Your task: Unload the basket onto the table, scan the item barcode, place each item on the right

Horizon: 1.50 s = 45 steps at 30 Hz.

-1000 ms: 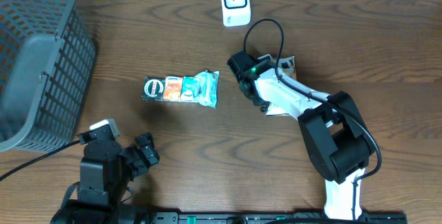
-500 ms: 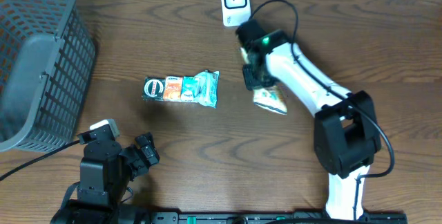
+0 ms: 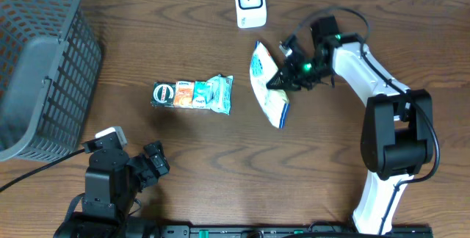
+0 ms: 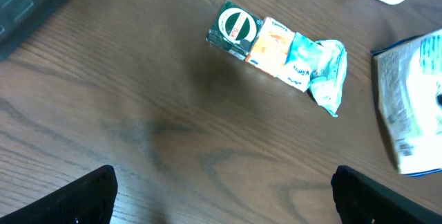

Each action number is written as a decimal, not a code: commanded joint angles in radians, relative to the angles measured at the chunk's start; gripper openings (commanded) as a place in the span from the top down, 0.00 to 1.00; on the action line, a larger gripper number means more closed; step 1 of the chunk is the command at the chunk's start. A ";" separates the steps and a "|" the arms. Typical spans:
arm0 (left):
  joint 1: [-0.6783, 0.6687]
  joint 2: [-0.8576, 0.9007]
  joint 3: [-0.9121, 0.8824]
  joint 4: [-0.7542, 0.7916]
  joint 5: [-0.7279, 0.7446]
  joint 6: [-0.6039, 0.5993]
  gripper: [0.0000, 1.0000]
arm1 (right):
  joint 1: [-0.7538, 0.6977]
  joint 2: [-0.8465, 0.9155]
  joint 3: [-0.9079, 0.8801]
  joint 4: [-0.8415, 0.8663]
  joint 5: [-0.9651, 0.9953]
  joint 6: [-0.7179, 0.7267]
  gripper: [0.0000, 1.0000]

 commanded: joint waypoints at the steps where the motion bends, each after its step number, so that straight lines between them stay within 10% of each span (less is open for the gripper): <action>1: 0.002 -0.005 0.002 0.001 -0.003 0.002 0.02 | -0.041 -0.030 -0.113 0.061 -0.120 -0.003 0.99; 6: 0.002 -0.005 0.002 0.001 -0.003 0.002 0.02 | -0.112 -0.036 -0.140 0.058 0.034 0.056 0.93; 15: 0.002 -0.005 0.002 0.001 -0.003 0.002 0.03 | -0.200 -0.124 0.043 -0.187 0.327 0.056 0.47; 21: 0.002 -0.005 0.002 0.001 -0.003 0.002 0.03 | -0.153 -0.200 0.091 -0.244 0.377 0.046 0.55; 28: 0.002 -0.005 0.002 0.001 -0.003 0.002 0.02 | 0.008 -0.198 0.075 -0.214 0.549 0.066 0.96; 45: 0.002 -0.005 0.002 0.001 -0.003 0.002 0.02 | 0.183 0.029 0.030 -0.196 0.877 0.267 0.99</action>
